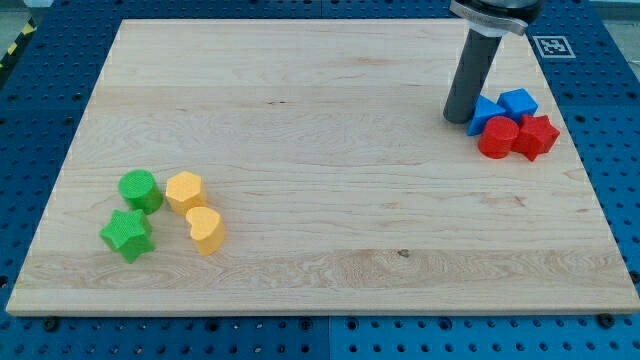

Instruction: Point your arm at the green circle

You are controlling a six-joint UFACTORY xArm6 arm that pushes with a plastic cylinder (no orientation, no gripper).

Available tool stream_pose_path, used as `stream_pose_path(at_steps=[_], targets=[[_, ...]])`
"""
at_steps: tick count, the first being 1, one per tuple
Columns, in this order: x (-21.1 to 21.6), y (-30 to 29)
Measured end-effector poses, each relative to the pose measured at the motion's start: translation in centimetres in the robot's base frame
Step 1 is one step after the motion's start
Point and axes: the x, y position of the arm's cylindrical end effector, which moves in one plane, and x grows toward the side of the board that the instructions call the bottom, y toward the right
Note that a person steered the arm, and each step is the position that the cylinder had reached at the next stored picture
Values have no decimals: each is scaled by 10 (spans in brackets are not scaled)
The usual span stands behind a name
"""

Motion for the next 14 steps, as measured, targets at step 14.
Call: stream_pose_path(at_steps=[14], targets=[[-44,-187]])
